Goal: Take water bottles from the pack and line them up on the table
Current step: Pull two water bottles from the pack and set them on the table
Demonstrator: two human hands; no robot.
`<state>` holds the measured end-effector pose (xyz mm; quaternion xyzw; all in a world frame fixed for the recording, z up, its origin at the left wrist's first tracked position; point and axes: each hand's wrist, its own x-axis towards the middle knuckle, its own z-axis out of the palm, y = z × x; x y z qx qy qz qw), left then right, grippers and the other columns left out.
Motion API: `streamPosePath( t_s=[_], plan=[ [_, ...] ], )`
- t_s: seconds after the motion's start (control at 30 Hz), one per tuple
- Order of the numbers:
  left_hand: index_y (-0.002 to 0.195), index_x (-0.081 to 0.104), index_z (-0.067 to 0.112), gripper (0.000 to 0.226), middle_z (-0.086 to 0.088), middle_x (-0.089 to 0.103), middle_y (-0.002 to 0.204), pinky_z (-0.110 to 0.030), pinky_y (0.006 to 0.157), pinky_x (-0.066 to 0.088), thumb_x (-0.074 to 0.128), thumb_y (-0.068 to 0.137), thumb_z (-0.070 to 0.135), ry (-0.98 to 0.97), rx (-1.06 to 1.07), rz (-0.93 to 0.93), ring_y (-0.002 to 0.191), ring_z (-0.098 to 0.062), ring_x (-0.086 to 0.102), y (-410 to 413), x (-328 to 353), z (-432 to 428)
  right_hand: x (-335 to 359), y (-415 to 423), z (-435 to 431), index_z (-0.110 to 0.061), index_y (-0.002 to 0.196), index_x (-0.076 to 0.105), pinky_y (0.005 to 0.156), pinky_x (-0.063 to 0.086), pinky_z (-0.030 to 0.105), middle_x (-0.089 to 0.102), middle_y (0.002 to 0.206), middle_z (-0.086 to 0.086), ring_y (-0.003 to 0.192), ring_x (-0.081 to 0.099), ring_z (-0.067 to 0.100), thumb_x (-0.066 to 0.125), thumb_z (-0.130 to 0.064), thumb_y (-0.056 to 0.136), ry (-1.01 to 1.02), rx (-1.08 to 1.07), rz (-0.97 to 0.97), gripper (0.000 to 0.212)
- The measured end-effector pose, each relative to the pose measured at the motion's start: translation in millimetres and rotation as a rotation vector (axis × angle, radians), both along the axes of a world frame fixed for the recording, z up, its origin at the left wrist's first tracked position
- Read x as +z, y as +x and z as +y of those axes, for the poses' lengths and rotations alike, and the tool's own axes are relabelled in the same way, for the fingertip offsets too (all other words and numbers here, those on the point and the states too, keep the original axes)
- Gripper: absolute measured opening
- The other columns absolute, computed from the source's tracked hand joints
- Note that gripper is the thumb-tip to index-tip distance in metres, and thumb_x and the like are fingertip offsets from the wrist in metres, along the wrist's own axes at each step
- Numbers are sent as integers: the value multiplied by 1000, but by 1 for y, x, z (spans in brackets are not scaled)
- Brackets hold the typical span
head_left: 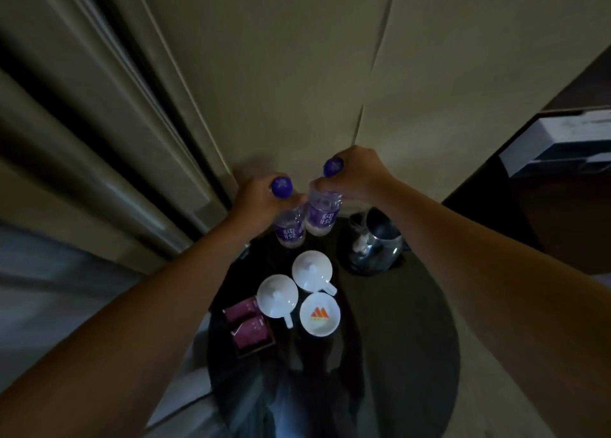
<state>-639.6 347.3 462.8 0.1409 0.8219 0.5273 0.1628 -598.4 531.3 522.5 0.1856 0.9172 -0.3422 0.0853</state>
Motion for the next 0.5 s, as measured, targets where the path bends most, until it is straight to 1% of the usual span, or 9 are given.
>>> streamPosePath(
  t_s=[0.07, 0.13, 0.2, 0.27, 0.33, 0.37, 0.43, 0.5],
  plan=[
    [76, 60, 21, 40, -4, 57, 74, -30, 64, 44, 80, 53, 47, -3, -11, -14, 68, -11, 48, -4, -19, -1, -17, -6, -3, -6, 76, 69, 61, 47, 31, 70, 80, 15, 79, 67, 25, 79, -40, 61, 17, 26, -29, 38],
    [79, 61, 8, 39, -6, 56, 73, -29, 61, 41, 84, 61, 35, -11, -48, -4, 69, -12, 46, -6, -36, 0, -31, -10, -3, -8, 80, 70, 61, 47, 30, 70, 84, 13, 80, 66, 23, 81, -38, 60, 27, 23, -58, 37],
    [79, 61, -2, 37, -8, 56, 71, -29, 60, 40, 84, 67, 24, -10, -63, -8, 68, -12, 46, -7, -46, 2, -42, -13, -2, -8, 84, 71, 66, 53, 32, 70, 86, 12, 81, 66, 24, 81, -37, 60, 44, 26, -85, 39],
    [79, 62, -3, 34, -11, 60, 70, -29, 61, 43, 83, 69, 22, -4, -84, -17, 66, -11, 49, -5, -51, 3, -51, -14, -3, -5, 84, 72, 67, 55, 35, 70, 86, 15, 80, 66, 25, 80, -34, 60, 73, 43, -110, 38],
    [78, 63, -1, 31, -15, 65, 72, -29, 62, 45, 82, 68, 20, -2, -91, -41, 65, -11, 53, -4, -54, 5, -59, -14, -3, -3, 83, 70, 64, 55, 35, 68, 85, 16, 79, 65, 26, 80, -32, 62, 88, 59, -139, 37],
    [78, 64, 0, 30, -18, 67, 74, -29, 63, 46, 82, 68, 21, -9, -97, -43, 65, -11, 54, -3, -55, 6, -62, -13, -3, -3, 83, 68, 61, 52, 33, 66, 83, 14, 79, 64, 26, 79, -31, 63, 94, 67, -151, 37],
    [79, 64, 2, 32, -21, 68, 79, -31, 64, 48, 82, 67, 26, -12, -116, -38, 66, -12, 56, -3, -58, 11, -66, -13, -2, -6, 79, 64, 55, 42, 26, 60, 77, 10, 75, 60, 24, 80, -32, 64, 100, 61, -165, 34],
    [80, 62, 4, 40, -24, 67, 81, -39, 66, 50, 80, 64, 35, -4, -120, -36, 69, -16, 56, -5, -61, 14, -66, -14, -2, -7, 80, 63, 54, 38, 24, 57, 74, 8, 74, 58, 23, 81, -33, 64, 103, 57, -163, 35]
  ],
)
